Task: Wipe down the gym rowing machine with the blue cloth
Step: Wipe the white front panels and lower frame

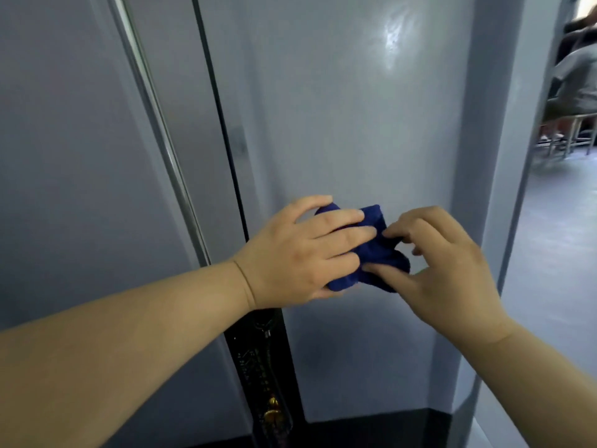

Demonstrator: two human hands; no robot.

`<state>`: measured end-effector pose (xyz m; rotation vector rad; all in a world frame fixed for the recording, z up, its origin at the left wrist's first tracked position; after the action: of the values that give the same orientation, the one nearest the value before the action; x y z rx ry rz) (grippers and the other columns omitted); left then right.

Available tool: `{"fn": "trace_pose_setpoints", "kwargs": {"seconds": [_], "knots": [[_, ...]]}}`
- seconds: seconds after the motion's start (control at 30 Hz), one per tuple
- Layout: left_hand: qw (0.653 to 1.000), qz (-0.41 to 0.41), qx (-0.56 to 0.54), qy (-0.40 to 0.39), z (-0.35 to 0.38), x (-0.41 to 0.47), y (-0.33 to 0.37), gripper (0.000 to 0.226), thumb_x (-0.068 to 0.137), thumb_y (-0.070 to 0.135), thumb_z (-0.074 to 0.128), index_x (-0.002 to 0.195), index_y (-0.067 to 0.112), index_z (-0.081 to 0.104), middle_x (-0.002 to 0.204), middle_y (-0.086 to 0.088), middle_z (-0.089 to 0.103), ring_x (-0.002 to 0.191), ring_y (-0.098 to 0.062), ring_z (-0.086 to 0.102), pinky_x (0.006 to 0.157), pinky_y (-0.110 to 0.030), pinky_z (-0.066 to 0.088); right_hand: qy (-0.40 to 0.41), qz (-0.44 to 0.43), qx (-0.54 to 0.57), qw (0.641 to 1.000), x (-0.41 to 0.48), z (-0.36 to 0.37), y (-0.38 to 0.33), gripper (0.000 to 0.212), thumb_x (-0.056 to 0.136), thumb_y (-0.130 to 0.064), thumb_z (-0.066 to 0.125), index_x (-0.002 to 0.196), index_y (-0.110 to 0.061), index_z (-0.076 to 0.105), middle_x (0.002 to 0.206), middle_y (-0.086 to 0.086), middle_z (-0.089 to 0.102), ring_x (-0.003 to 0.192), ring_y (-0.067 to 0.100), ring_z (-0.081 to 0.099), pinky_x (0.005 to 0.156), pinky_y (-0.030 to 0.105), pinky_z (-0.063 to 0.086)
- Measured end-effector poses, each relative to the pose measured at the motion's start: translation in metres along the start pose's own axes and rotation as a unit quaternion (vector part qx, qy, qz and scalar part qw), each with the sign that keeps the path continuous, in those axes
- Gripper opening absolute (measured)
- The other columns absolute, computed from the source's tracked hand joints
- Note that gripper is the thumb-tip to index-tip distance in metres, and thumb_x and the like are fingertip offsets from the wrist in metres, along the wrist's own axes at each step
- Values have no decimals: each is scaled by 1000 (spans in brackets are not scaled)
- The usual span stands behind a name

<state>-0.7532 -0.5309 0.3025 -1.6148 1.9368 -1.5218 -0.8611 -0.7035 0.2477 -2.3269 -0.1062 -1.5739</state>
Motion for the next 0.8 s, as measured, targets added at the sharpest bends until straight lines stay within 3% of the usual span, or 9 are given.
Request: {"fn": "trace_pose_setpoints", "kwargs": {"seconds": [0.07, 0.13, 0.27, 0.33, 0.4, 0.53, 0.6, 0.7, 0.8], "knots": [[999, 16, 12, 29, -2, 5, -7, 7, 92, 17, 62, 88, 19, 68, 111, -3, 71, 112, -24, 64, 104, -45, 42, 11, -32, -28, 999, 3, -5, 3, 28, 76, -26, 83, 96, -10, 72, 111, 8, 63, 97, 19, 53, 89, 20, 40], [997, -17, 40, 67, -12, 10, -20, 20, 90, 10, 62, 102, 23, 71, 102, -6, 69, 101, -27, 64, 103, -45, 40, 33, -42, -44, 998, 9, -14, 7, 30, 82, -29, 79, 104, -10, 72, 129, 12, 59, 116, 23, 51, 103, 34, 39], [978, -173, 64, 101, -22, 5, -38, 27, 86, 23, 64, 111, 22, 73, 116, -2, 56, 106, -27, 51, 107, -45, 30, 71, -11, -67, 995, 16, -30, 24, 46, 81, -15, 78, 124, -7, 64, 151, 11, 41, 143, 28, 35, 123, 32, 14], [982, -172, 28, 69, -12, -11, -17, 21, 82, 32, 69, 96, 19, 76, 127, 0, 62, 111, -25, 54, 109, -47, 32, 75, -7, -71, 995, 11, -26, 28, 54, 83, -12, 76, 133, -6, 57, 155, 12, 34, 147, 30, 28, 124, 37, 8], [996, -92, -1, -2, 6, -30, 17, 15, 84, 36, 70, 83, 22, 73, 125, 4, 67, 116, -20, 55, 110, -46, 33, 75, 3, -71, 995, 4, -19, 28, 59, 88, -13, 71, 142, -7, 49, 159, 12, 24, 150, 30, 18, 123, 44, 15], [998, 23, -24, -50, 20, -41, 41, 14, 95, 15, 58, 100, 28, 61, 115, 5, 70, 114, -17, 56, 114, -42, 29, 64, 26, -81, 994, -2, -16, 32, 67, 97, -23, 62, 153, -12, 29, 163, 4, 8, 153, 24, 6, 123, 32, 13], [1000, -8, -2, 1, 12, -18, 28, 27, 100, 16, 51, 114, 33, 66, 122, 4, 68, 116, -18, 56, 111, -43, 31, 57, 34, -84, 994, -4, -18, 36, 72, 97, -26, 61, 156, -13, 20, 164, 1, 5, 153, 21, 5, 122, 29, 12], [983, -138, 58, 108, -4, 29, -4, 26, 97, 18, 58, 113, 31, 73, 130, 4, 64, 121, -20, 50, 112, -45, 26, 48, 52, -82, 994, -15, -18, 39, 78, 93, -30, 58, 156, -13, 16, 164, -1, 3, 153, 16, 4, 121, 30, 18], [976, -177, 26, 124, 5, 49, -7, 20, 92, 24, 67, 112, 26, 71, 120, 1, 65, 117, -23, 51, 116, -46, 21, 41, 65, -83, 994, -25, -20, 48, 79, 92, -29, 57, 157, -16, 14, 165, -4, 5, 152, 15, 7, 114, 41, 29]]}}
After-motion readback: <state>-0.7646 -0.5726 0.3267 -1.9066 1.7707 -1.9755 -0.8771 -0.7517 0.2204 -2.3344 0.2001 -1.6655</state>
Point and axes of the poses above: each hand's wrist, its own x-axis towards the middle knuckle, its own z-axis out of the palm, y = z × x, the point moved 1 cm from there along x, towards the middle knuckle
